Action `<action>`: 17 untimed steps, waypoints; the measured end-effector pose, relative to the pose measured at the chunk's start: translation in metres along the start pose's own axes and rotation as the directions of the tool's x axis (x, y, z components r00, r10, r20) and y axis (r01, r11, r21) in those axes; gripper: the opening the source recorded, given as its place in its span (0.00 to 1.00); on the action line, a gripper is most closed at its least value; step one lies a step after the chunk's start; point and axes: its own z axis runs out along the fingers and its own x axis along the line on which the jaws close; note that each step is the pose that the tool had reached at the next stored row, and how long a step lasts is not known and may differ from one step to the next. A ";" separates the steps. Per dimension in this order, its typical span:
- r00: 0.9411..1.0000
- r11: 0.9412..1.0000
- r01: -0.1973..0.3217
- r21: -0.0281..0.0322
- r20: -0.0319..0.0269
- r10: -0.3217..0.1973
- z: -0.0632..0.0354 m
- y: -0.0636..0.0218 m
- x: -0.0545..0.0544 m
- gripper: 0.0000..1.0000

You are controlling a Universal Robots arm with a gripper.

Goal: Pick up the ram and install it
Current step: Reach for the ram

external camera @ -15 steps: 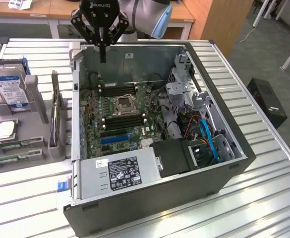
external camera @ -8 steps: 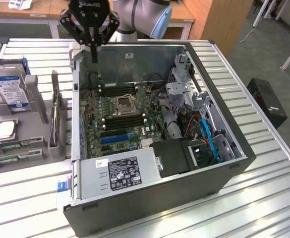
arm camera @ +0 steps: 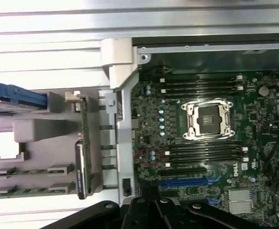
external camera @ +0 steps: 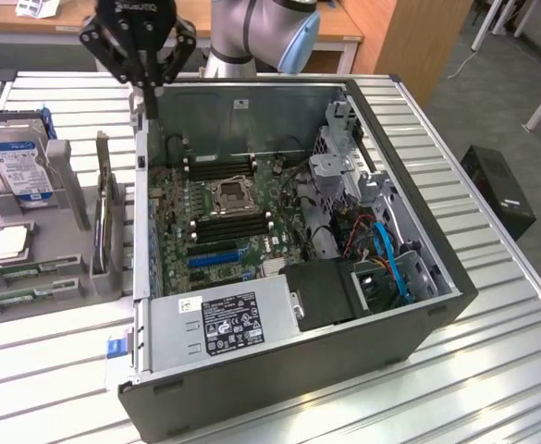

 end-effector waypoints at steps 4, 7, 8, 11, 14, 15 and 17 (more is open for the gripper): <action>1.000 1.000 0.000 0.000 0.000 0.000 -0.0003 -0.0013 0.018 0.11; 1.000 1.000 0.000 0.000 0.000 0.000 -0.0006 -0.0023 0.031 0.11; 1.000 1.000 0.000 0.000 0.000 0.000 -0.0007 -0.0027 0.035 0.11; 1.000 1.000 0.000 0.000 0.000 0.000 -0.0009 -0.0035 0.046 0.11; 1.000 1.000 0.000 0.000 0.000 0.000 -0.0012 -0.0044 0.059 0.11; 1.000 1.000 0.000 0.000 0.000 0.000 -0.0012 -0.0047 0.063 0.11; 1.000 1.000 0.000 0.000 0.000 0.000 -0.0014 -0.0054 0.072 0.11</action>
